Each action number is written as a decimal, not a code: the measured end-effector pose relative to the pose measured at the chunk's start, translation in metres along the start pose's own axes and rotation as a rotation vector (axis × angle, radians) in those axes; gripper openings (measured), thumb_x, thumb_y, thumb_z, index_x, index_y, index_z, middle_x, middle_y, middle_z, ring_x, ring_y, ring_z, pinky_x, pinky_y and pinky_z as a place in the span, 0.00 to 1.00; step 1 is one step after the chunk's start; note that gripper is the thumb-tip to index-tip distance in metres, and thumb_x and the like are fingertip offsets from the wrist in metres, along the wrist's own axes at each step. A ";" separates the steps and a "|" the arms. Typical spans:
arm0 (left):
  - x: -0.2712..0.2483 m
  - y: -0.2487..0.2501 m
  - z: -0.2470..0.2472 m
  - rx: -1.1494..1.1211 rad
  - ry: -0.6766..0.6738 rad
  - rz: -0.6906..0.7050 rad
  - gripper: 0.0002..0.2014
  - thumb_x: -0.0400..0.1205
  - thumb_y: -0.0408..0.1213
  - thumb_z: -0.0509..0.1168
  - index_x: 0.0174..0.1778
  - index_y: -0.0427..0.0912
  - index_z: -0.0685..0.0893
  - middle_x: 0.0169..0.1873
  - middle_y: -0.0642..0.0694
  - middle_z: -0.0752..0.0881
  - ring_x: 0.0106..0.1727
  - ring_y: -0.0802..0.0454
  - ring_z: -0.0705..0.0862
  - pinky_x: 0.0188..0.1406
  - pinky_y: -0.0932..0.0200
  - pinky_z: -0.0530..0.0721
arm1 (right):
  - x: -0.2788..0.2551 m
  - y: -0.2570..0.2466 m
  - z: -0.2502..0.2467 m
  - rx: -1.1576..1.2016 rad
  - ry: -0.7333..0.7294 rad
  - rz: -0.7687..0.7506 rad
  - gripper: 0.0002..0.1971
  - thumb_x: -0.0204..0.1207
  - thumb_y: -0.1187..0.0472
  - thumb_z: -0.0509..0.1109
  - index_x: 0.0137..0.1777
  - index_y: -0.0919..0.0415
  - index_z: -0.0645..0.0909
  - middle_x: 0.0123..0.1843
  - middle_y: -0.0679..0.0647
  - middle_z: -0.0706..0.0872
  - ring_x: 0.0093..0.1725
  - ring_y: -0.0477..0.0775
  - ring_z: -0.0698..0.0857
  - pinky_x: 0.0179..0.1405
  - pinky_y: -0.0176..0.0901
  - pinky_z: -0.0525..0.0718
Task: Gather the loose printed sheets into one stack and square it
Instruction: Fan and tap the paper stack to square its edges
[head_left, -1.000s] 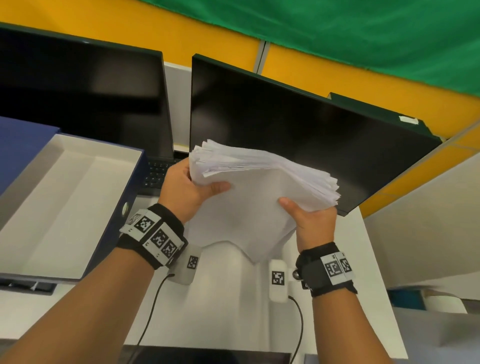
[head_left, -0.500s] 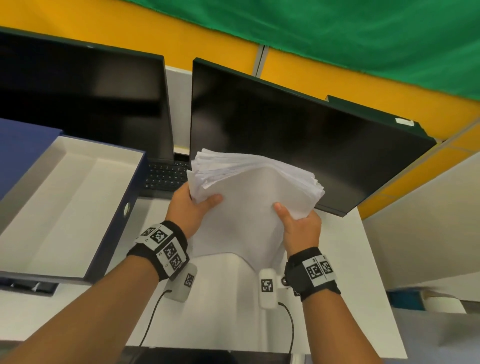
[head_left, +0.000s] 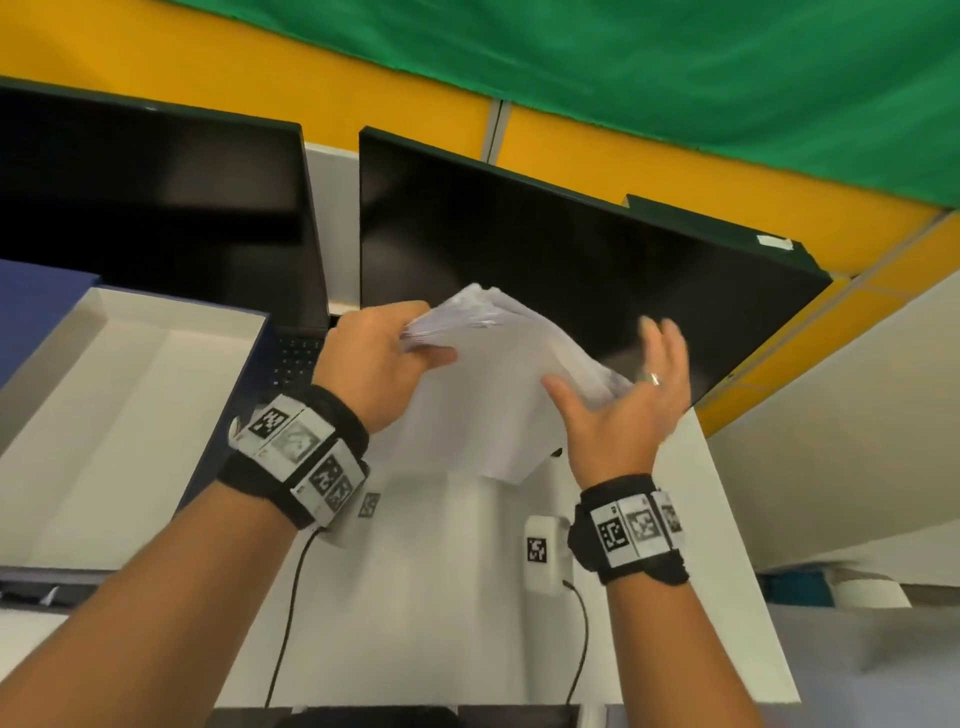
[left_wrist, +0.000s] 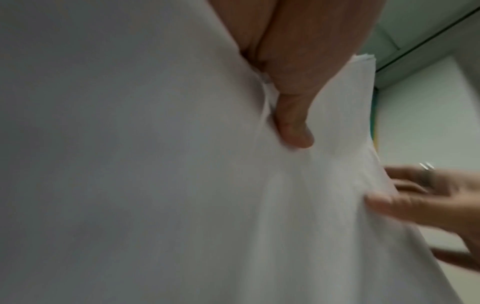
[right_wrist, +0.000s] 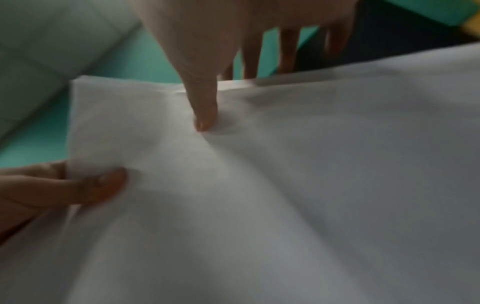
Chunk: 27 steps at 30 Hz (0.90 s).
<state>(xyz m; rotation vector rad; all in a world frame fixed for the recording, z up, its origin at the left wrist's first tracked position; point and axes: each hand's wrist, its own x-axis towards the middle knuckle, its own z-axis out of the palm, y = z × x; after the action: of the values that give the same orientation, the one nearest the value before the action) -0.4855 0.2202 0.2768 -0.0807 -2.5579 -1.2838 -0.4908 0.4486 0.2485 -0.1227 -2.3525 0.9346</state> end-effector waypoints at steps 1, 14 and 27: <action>-0.003 -0.005 -0.003 -0.080 0.039 -0.049 0.03 0.78 0.40 0.75 0.45 0.50 0.88 0.37 0.53 0.88 0.41 0.55 0.87 0.44 0.55 0.84 | -0.008 0.007 0.003 -0.012 0.083 0.145 0.53 0.58 0.46 0.86 0.81 0.50 0.61 0.84 0.50 0.60 0.82 0.54 0.60 0.80 0.60 0.63; -0.033 -0.056 0.035 -1.164 0.172 -0.506 0.25 0.76 0.38 0.73 0.70 0.41 0.80 0.62 0.41 0.88 0.61 0.43 0.89 0.55 0.45 0.88 | -0.014 0.017 0.011 1.345 -0.114 0.872 0.32 0.72 0.50 0.79 0.75 0.55 0.76 0.71 0.60 0.83 0.69 0.65 0.83 0.68 0.67 0.79; -0.013 -0.055 0.027 -0.636 -0.019 -0.277 0.48 0.65 0.48 0.83 0.80 0.53 0.66 0.68 0.50 0.82 0.66 0.53 0.83 0.62 0.47 0.86 | -0.020 0.008 -0.024 0.781 -0.326 0.282 0.16 0.73 0.73 0.75 0.50 0.49 0.83 0.42 0.36 0.92 0.45 0.38 0.91 0.41 0.28 0.85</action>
<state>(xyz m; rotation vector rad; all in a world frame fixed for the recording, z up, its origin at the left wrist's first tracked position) -0.4881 0.2091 0.2151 0.1415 -2.1237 -2.1643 -0.4620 0.4628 0.2470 0.0174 -2.0906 2.0702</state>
